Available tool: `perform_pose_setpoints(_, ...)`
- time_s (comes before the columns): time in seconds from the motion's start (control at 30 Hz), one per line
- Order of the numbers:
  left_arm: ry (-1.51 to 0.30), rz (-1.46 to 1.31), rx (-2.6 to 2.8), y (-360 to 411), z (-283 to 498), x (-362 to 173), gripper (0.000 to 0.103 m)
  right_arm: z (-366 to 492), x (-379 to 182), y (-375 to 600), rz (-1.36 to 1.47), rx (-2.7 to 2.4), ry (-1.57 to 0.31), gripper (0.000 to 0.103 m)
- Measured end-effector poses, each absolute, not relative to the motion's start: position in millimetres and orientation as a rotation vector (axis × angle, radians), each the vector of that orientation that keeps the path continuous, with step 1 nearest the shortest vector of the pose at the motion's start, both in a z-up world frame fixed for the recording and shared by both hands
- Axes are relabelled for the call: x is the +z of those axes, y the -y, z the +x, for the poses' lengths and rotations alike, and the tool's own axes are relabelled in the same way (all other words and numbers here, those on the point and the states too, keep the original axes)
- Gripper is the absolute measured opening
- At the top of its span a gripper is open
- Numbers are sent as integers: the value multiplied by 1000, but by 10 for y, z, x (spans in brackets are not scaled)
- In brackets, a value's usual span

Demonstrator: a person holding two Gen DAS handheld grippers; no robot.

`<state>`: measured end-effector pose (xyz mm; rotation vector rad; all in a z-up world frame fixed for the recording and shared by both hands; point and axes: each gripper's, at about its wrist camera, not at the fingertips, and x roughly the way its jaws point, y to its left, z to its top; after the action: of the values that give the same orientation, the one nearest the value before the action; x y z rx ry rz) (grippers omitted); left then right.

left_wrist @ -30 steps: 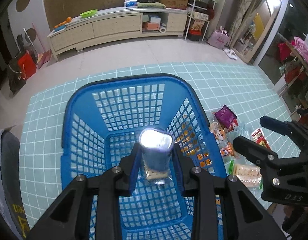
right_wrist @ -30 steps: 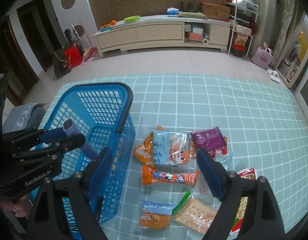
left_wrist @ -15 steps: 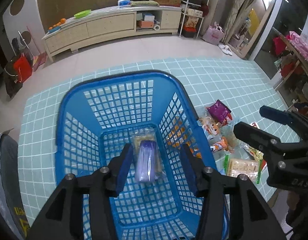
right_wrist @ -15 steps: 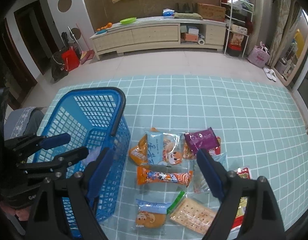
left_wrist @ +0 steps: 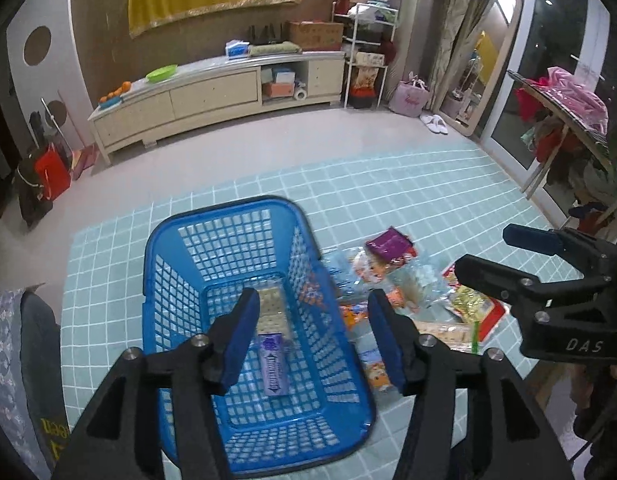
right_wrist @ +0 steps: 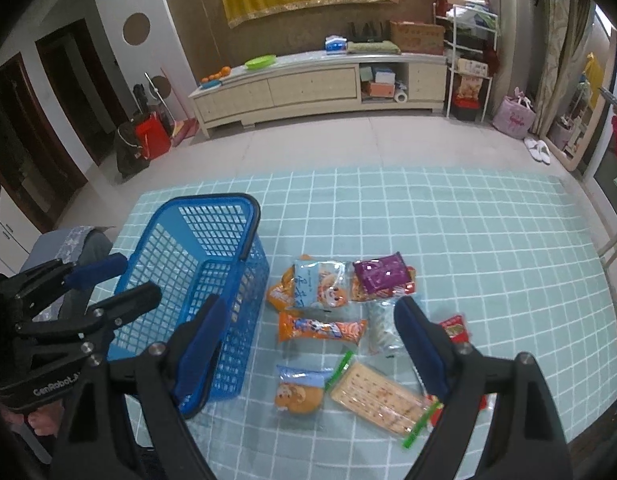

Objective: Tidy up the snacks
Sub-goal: 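Move both tools back from the basket toward the remaining snacks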

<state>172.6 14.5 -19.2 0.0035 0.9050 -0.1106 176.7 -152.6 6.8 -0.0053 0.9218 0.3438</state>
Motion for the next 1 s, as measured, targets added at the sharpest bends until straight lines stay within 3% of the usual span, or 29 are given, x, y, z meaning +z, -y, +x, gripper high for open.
perform_pose_setpoints(0.27, -896, 46, -146, 337, 1653, -84, 64, 1644, 218, 1970, -3, 301, -905, 89)
perform_pose_setpoints(0.43, -907, 106, -154, 667, 1745, -146, 77, 1668, 150, 2231, -4, 251, -927, 89)
perform_pose_setpoints(1.0, -1090, 71, -91, 1187, 2496, -792, 77, 2115, -443, 2788, 43, 204, -1094, 89)
